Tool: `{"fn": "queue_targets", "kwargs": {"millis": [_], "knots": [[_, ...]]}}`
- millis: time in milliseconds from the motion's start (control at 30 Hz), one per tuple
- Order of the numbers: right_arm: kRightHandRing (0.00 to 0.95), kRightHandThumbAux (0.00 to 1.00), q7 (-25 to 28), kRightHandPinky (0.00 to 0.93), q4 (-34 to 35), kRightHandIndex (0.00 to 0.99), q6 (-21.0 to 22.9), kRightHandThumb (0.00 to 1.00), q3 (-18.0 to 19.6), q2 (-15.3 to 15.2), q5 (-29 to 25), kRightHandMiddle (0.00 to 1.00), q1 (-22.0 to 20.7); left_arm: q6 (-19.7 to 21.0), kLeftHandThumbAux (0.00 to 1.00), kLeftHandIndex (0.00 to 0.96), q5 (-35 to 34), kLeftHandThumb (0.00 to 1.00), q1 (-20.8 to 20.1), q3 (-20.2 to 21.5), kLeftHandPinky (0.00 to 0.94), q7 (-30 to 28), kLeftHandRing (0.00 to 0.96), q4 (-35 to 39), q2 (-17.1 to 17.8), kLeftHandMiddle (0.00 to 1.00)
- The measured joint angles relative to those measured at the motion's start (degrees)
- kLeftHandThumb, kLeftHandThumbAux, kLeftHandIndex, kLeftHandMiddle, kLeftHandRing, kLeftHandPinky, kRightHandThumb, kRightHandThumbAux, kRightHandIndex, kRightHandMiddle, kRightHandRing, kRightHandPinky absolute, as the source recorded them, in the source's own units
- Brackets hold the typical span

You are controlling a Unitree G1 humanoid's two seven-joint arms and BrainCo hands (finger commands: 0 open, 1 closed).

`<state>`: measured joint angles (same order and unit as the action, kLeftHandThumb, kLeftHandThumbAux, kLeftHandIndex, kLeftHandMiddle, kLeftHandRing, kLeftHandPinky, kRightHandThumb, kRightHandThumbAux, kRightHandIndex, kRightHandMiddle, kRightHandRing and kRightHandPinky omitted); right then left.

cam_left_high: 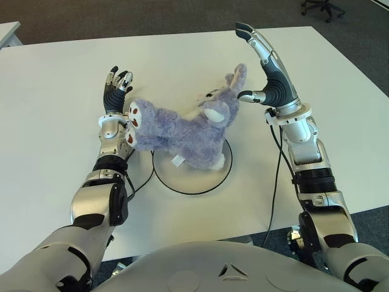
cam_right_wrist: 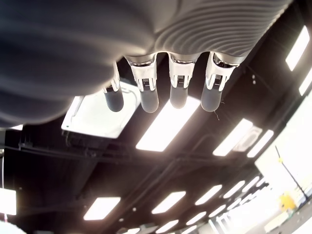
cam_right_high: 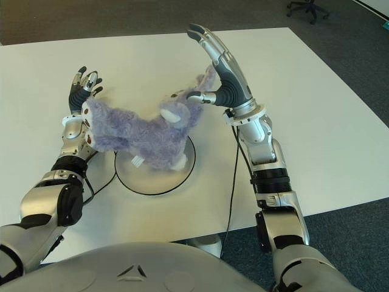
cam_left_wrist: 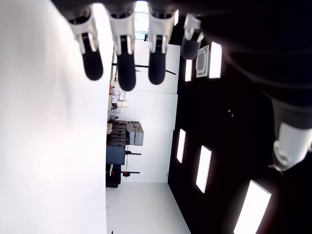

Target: Put the doll into the plate.

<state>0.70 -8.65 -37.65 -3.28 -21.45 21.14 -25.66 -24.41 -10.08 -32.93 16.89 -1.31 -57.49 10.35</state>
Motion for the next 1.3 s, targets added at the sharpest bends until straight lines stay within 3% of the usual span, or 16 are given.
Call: {"fn": "queue_targets", "kwargs": {"millis": [300, 433, 633, 733, 867, 933, 1000, 1033, 1100, 1300], "knots": [[0.0, 0.221, -3.3, 0.0, -2.5, 0.0, -0.4, 0.032, 0.2, -0.2, 1.8, 0.0, -1.0, 0.0, 0.506, 0.081, 0.0, 0.0, 0.0, -0.1, 0.189, 0.0, 0.19, 0.0, 0.1, 0.186], [0.0, 0.23, -3.8, 0.0, -2.7, 0.0, -0.3, 0.049, 0.4, -0.3, 1.6, 0.0, -1.2, 0.0, 0.511, 0.087, 0.0, 0.0, 0.0, -0.1, 0.253, 0.0, 0.206, 0.0, 0.1, 0.194], [0.0, 0.237, -5.3, 0.0, -5.5, 0.0, -1.3, 0.06, 1.1, -0.3, 1.3, 0.0, -1.9, 0.1, 0.508, 0.088, 0.0, 0.0, -0.1, 0.0, 0.234, 0.0, 0.205, 0.0, 0.3, 0.188], [0.0, 0.244, -6.6, 0.0, -6.6, 0.0, -1.7, 0.045, 1.3, -0.3, 1.5, 0.0, -2.3, 0.2, 0.503, 0.087, 0.0, 0.0, -0.2, 0.0, 0.173, 0.0, 0.191, 0.0, 0.3, 0.183], [0.0, 0.254, -7.9, 0.0, -8.2, 0.0, -2.3, 0.031, 1.5, -0.3, 1.7, 0.0, -2.9, 0.3, 0.502, 0.088, 0.0, 0.0, -0.3, 0.0, 0.192, 0.0, 0.186, 0.0, 0.4, 0.178], [0.0, 0.264, -8.3, 0.0, -9.3, 0.0, -2.8, 0.013, 1.7, -0.4, 1.7, 0.0, -3.5, 0.3, 0.503, 0.091, 0.0, 0.0, -0.4, 0.0, 0.248, 0.0, 0.189, -0.1, 0.5, 0.175], [0.0, 0.269, -8.5, 0.0, -11.0, 0.0, -3.4, 0.001, 1.8, -0.6, 1.5, 0.0, -4.4, 0.3, 0.505, 0.093, 0.0, 0.0, -0.5, 0.0, 0.272, -0.2, 0.194, -0.2, 0.5, 0.173], [0.0, 0.268, -9.4, 0.0, -15.4, 0.0, -4.2, 0.0, 2.3, -1.5, 1.2, 0.0, -6.6, 0.3, 0.513, 0.098, 0.0, 0.0, -0.8, 0.0, 0.279, -0.5, 0.201, -0.6, 0.6, 0.171], [0.0, 0.262, -9.7, 0.0, -16.7, 0.0, -4.5, 0.0, 2.3, -1.5, 1.2, 0.002, -7.1, 0.3, 0.499, 0.097, 0.0, 0.0, -0.8, 0.1, 0.22, -0.6, 0.189, -0.7, 0.6, 0.168], [0.017, 0.261, -11.6, 0.0, -26.4, 0.0, -5.5, 0.0, 2.4, -1.7, 1.0, 0.026, -11.2, -0.1, 0.483, 0.097, -0.1, 0.0, -1.0, 0.1, 0.213, -0.8, 0.185, -1.1, 0.9, 0.17]]}}
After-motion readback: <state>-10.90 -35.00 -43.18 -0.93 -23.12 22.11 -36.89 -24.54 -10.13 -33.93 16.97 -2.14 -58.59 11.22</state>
